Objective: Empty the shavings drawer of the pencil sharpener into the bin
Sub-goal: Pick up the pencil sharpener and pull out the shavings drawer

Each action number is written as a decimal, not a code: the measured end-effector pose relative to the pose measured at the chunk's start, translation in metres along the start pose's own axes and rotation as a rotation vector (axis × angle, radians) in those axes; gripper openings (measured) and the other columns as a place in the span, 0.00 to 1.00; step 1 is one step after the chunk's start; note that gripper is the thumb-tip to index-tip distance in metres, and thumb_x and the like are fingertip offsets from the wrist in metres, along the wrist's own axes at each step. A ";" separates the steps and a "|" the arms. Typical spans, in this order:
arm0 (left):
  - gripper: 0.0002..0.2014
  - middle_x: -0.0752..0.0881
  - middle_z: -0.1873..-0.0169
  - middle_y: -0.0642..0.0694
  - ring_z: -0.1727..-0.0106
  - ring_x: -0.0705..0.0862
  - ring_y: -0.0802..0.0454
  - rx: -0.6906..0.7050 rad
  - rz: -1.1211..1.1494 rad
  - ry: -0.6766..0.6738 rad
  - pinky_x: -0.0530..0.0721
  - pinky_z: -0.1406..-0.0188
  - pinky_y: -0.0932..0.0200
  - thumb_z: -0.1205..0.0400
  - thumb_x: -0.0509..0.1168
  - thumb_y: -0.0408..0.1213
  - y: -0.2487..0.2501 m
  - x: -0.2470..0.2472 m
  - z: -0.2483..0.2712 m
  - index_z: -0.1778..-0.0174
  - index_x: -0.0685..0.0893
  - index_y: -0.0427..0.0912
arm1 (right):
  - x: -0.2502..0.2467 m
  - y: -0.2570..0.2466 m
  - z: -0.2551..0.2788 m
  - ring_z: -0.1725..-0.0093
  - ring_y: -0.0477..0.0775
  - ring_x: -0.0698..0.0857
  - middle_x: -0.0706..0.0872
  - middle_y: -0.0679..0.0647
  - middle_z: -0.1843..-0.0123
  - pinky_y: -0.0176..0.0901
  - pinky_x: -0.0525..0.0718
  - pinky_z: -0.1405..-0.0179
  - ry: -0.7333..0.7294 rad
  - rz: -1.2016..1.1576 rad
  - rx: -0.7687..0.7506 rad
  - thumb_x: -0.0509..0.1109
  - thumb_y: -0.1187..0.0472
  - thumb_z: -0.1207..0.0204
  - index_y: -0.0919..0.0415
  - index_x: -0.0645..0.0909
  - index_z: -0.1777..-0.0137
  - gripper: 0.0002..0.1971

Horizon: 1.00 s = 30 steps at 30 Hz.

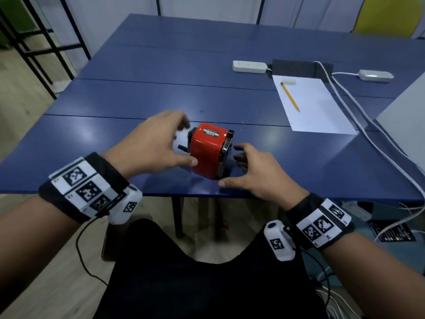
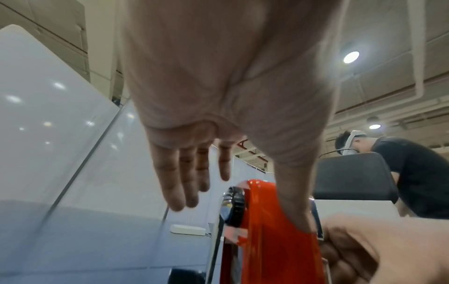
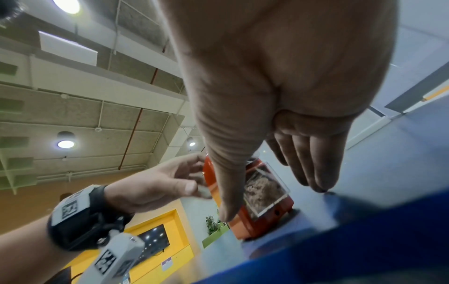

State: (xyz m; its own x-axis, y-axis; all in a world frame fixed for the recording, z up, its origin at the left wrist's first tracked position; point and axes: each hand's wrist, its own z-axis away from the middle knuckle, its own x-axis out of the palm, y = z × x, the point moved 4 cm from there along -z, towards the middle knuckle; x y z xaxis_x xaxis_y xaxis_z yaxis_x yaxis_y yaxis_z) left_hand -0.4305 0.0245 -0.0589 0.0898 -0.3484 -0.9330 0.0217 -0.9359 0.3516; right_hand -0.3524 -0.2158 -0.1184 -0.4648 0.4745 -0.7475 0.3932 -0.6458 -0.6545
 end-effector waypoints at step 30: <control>0.31 0.82 0.42 0.47 0.45 0.81 0.47 0.416 -0.063 -0.288 0.79 0.41 0.51 0.22 0.63 0.69 0.037 0.022 -0.072 0.28 0.79 0.55 | 0.028 -0.007 0.012 0.43 0.51 0.94 0.94 0.48 0.44 0.56 0.94 0.42 0.387 -0.156 0.084 0.83 0.33 0.37 0.49 0.82 0.36 0.34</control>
State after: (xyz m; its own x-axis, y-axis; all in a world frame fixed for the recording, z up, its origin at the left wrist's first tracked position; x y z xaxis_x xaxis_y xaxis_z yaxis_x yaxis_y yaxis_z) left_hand -0.3564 -0.0137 -0.0611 -0.1783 -0.2357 -0.9553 -0.3857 -0.8765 0.2883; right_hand -0.3779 -0.2052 -0.1339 -0.1748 0.7494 -0.6386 0.2682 -0.5878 -0.7633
